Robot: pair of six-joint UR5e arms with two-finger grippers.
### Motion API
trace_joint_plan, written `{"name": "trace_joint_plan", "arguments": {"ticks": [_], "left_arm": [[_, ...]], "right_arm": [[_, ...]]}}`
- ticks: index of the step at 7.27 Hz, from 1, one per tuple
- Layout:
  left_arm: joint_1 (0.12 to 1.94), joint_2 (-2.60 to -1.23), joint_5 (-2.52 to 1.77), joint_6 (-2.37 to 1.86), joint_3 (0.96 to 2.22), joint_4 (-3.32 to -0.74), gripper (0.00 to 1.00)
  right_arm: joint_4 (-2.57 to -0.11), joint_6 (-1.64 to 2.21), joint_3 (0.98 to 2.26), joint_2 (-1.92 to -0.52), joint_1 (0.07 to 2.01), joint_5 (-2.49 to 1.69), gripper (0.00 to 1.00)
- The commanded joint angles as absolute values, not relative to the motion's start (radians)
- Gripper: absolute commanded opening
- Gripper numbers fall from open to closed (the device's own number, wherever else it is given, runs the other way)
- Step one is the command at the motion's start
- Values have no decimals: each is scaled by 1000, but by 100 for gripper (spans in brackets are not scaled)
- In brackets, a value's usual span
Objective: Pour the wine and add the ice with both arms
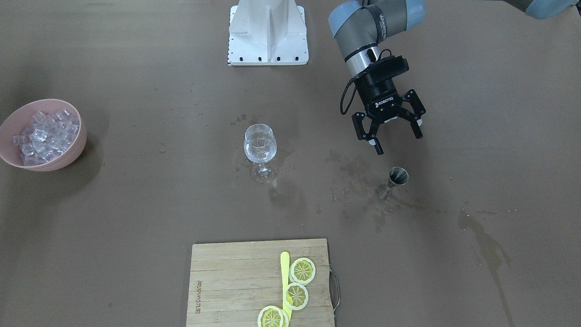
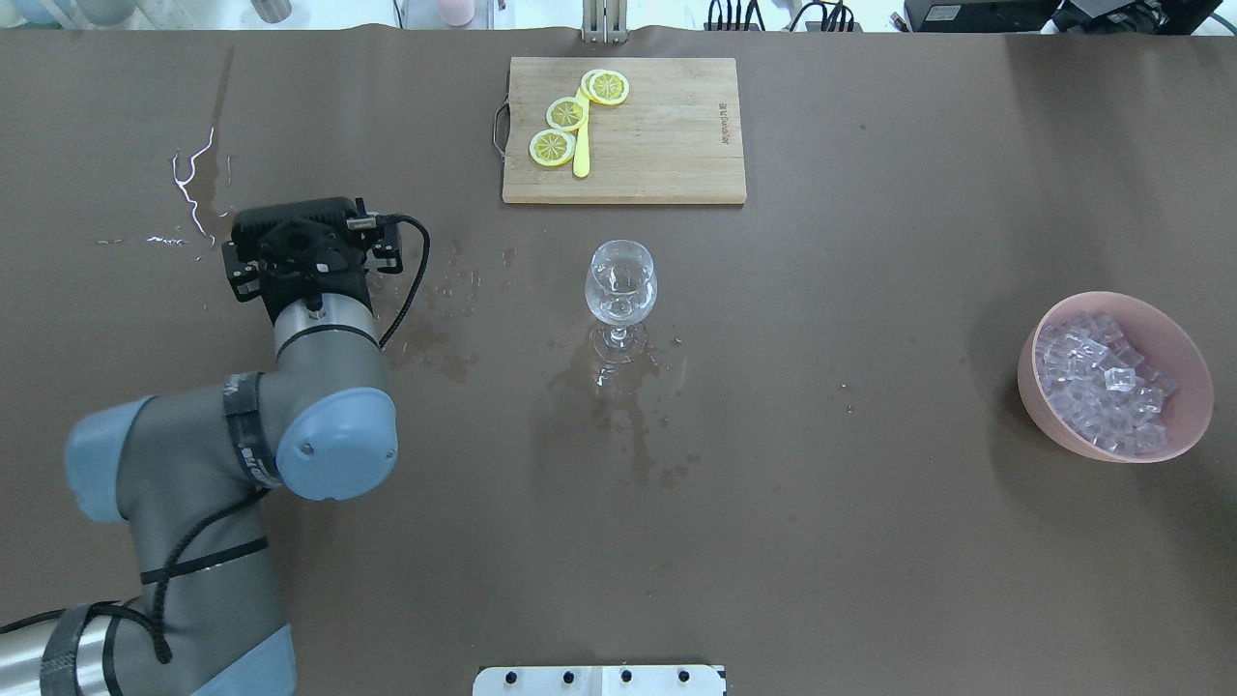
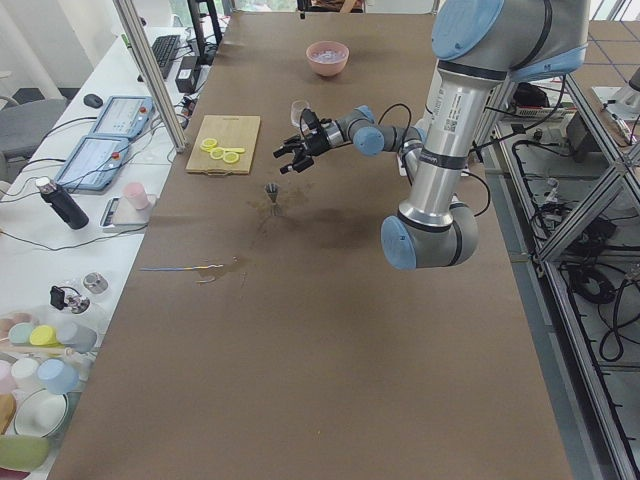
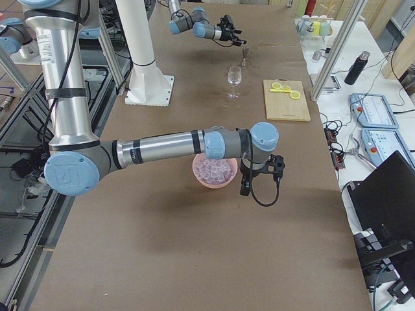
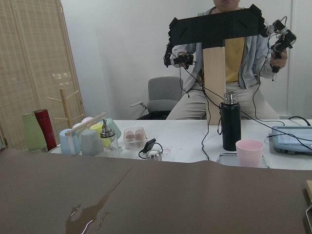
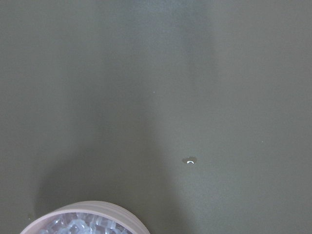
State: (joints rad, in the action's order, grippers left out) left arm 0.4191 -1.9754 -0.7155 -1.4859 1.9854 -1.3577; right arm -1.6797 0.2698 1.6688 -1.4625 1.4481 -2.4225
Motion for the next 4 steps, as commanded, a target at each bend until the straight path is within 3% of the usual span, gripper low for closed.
{"name": "trace_joint_plan", "arguments": {"ticks": [1,4], "left_arm": [[536,-1979,-991,-1234,2072,-1356,98],[783,-1939,-1561,-960,2114,-1353,98]], "right_arm": [[-1680,282,1718,-1456,1440,-2424,100],[-1680,389,1817,-1460,1379,-2416,100]]}}
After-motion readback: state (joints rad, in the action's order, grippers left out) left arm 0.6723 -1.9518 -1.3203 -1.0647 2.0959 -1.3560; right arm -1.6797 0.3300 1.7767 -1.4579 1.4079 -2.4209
